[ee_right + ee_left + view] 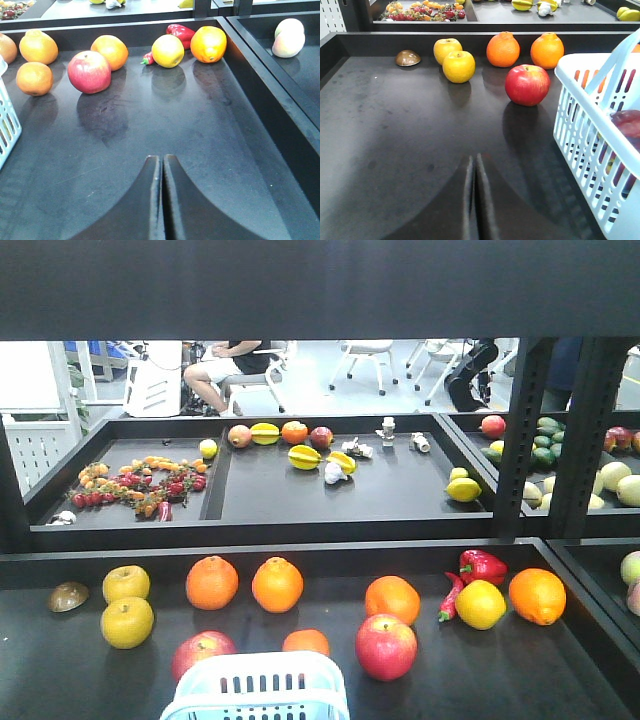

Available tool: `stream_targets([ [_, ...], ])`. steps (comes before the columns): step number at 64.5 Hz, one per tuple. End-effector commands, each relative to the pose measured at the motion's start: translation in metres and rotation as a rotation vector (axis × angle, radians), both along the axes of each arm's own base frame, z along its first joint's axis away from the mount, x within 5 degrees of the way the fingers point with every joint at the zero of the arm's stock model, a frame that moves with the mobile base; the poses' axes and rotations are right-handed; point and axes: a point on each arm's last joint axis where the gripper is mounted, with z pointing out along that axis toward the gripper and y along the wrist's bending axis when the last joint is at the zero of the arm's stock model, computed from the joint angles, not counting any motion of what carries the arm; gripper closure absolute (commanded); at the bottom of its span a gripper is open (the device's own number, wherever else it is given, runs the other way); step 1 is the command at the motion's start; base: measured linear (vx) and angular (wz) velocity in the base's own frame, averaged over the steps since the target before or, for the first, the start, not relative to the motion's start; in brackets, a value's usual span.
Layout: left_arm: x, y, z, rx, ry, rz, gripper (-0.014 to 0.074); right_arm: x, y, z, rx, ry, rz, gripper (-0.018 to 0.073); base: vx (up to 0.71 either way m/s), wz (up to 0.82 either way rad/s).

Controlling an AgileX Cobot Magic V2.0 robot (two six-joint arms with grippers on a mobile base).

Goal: Pick three apples into basket with both arms

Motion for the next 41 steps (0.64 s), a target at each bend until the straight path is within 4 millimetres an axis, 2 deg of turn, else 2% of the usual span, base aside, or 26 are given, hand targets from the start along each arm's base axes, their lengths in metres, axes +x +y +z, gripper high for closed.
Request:
stream_targets([
  [1,-0.0004,0.0004,0.0141,-0.009,-0.097,0.007,0.0603,0.0008,-0.0009,0.0073,-0.021,-0.081,-0.007,0.0564,0.0,0.0],
  [41,-0.0004,0.0004,0.0141,-0.009,-0.097,0.007,0.0603,0.0008,-0.0009,0.0072,-0.02,-0.08,-0.007,0.0564,0.0,0.0],
])
